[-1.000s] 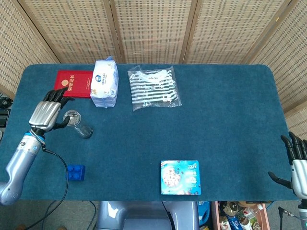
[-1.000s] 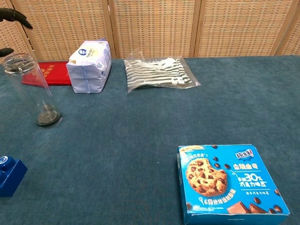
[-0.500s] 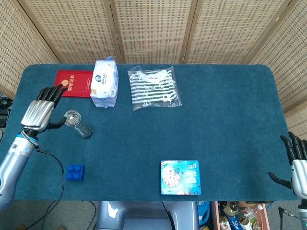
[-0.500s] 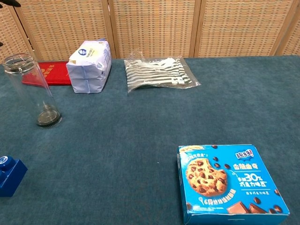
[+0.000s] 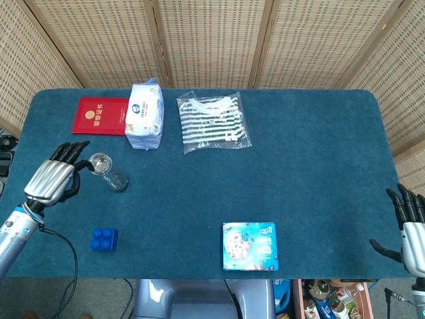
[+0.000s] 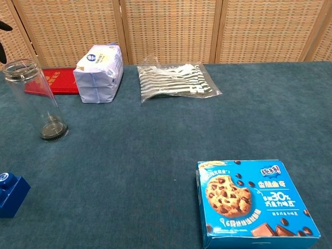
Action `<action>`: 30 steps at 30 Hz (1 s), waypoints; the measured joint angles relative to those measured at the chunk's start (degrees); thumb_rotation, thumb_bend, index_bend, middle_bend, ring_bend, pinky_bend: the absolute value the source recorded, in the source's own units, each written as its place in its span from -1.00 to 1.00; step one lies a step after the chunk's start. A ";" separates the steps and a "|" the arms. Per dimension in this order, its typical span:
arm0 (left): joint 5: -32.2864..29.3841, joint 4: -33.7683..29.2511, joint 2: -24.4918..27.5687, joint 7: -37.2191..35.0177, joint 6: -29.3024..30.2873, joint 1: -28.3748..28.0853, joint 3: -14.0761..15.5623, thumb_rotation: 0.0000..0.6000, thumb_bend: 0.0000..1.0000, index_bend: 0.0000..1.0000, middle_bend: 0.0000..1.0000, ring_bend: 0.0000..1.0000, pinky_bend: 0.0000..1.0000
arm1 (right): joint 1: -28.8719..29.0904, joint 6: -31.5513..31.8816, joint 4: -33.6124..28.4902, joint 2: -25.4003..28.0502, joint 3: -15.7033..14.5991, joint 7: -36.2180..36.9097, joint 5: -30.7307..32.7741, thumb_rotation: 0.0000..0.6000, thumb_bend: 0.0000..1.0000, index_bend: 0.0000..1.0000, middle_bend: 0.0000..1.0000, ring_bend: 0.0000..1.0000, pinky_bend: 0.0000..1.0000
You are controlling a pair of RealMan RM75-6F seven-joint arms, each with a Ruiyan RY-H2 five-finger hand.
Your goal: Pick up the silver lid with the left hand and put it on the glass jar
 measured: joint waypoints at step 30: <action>-5.22 2.81 -3.74 3.18 -3.79 -2.21 -1.32 1.00 0.72 -0.23 -1.00 -1.00 -1.00 | 0.15 -0.49 0.02 -0.06 -0.06 -0.06 0.41 1.00 -1.00 -1.00 -1.00 -1.00 -1.00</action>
